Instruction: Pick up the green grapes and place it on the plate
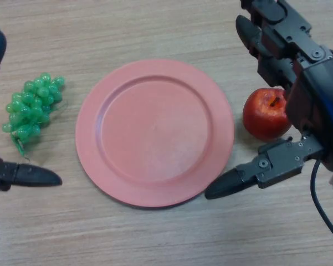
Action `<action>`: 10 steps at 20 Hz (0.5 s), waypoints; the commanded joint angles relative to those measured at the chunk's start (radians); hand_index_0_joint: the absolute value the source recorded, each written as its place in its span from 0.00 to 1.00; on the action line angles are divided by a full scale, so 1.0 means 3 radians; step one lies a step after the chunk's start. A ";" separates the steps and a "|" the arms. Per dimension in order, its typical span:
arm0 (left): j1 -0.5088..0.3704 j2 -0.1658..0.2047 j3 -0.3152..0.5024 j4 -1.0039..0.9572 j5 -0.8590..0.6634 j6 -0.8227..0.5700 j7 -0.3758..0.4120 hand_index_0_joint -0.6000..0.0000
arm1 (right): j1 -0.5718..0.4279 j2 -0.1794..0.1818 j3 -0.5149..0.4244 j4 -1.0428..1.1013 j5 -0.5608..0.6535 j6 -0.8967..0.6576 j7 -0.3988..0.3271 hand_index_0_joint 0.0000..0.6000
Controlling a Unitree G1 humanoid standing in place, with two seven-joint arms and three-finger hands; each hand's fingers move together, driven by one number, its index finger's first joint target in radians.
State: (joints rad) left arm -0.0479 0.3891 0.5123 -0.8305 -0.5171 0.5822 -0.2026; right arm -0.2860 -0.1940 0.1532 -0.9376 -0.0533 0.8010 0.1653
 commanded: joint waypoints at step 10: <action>-0.0171 0.0223 0.0071 0.0072 0.0066 -0.0532 0.0006 1.00 | -0.0234 -0.0017 -0.0209 0.0083 0.0074 -0.0631 0.0054 0.00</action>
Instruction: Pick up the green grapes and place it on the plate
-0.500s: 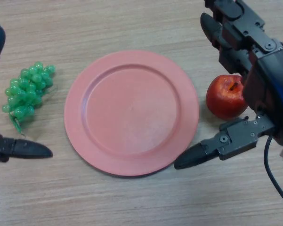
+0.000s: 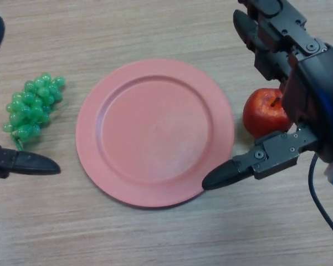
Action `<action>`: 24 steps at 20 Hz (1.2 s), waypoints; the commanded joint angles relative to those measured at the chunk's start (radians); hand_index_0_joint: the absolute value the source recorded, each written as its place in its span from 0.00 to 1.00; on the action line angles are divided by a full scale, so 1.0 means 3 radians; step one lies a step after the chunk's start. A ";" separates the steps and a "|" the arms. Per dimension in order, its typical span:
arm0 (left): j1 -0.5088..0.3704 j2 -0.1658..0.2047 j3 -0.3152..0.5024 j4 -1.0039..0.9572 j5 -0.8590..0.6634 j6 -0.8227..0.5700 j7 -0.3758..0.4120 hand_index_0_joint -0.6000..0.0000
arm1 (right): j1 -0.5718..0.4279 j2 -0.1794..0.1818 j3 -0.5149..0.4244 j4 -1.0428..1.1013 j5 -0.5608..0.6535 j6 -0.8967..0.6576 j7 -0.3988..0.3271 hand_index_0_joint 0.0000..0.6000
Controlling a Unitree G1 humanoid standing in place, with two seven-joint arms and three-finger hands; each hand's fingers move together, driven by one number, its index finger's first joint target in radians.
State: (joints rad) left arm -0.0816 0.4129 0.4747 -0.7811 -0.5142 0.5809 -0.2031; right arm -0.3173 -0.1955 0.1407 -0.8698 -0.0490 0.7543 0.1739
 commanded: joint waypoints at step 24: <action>-0.1056 0.0743 -0.0679 0.3303 0.3068 -0.2372 0.0437 1.00 | -0.0058 -0.0117 -0.0345 -0.0466 0.0184 -0.0254 0.0037 0.00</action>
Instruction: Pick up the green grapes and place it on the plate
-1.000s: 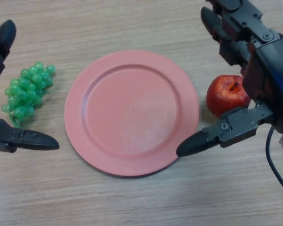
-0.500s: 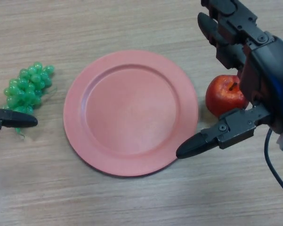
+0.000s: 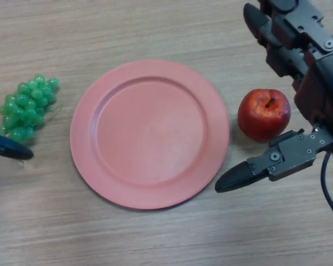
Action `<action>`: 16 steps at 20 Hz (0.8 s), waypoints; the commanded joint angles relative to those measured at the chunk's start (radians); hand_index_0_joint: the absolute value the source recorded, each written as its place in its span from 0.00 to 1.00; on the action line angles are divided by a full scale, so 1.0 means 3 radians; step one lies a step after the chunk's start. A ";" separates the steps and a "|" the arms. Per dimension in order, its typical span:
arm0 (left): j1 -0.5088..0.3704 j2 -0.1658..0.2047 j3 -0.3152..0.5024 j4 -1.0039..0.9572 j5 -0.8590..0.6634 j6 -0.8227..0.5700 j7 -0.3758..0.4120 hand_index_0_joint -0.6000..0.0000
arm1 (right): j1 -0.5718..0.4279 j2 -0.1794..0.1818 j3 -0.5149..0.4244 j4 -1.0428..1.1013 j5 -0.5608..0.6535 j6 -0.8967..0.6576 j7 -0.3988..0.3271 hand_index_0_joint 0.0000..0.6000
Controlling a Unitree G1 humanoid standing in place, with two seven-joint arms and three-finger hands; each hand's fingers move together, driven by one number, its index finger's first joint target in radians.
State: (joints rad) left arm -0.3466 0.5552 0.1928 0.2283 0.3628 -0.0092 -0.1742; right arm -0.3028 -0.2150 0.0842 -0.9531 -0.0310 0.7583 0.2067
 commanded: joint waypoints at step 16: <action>-0.0128 0.0077 0.0048 0.0431 0.0756 -0.0577 0.0432 0.50 | 0.0103 -0.0163 -0.0319 -0.0298 0.0331 -0.0347 -0.0166 0.00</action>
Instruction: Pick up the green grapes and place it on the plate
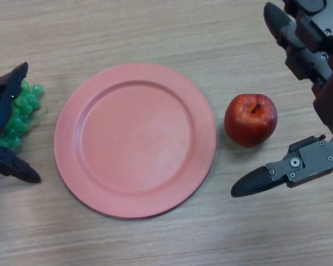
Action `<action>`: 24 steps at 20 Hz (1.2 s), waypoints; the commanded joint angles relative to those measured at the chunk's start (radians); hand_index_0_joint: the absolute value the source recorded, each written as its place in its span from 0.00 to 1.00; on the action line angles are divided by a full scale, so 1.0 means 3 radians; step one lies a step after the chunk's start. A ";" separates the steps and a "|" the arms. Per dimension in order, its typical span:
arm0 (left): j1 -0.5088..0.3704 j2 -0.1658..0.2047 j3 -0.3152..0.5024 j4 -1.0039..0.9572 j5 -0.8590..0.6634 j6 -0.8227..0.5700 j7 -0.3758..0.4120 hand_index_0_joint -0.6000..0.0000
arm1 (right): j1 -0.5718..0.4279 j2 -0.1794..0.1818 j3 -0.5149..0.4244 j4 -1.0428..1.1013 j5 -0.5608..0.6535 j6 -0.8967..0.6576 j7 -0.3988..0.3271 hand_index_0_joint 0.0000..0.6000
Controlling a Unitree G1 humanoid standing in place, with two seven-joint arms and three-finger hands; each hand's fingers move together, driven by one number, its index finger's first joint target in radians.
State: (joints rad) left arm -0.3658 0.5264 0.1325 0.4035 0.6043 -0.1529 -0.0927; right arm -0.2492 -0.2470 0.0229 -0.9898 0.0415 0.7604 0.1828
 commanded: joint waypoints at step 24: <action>0.0450 -0.0119 0.0597 -0.3454 -0.0895 0.1388 -0.0930 0.00 | -0.0069 -0.0096 0.0017 -0.0191 0.0113 -0.0368 -0.0186 0.00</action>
State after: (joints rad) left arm -0.2084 0.4442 0.2486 -0.6356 0.3245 0.3620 -0.4226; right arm -0.2454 -0.2603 0.0580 -0.9931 0.0416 0.7622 0.1525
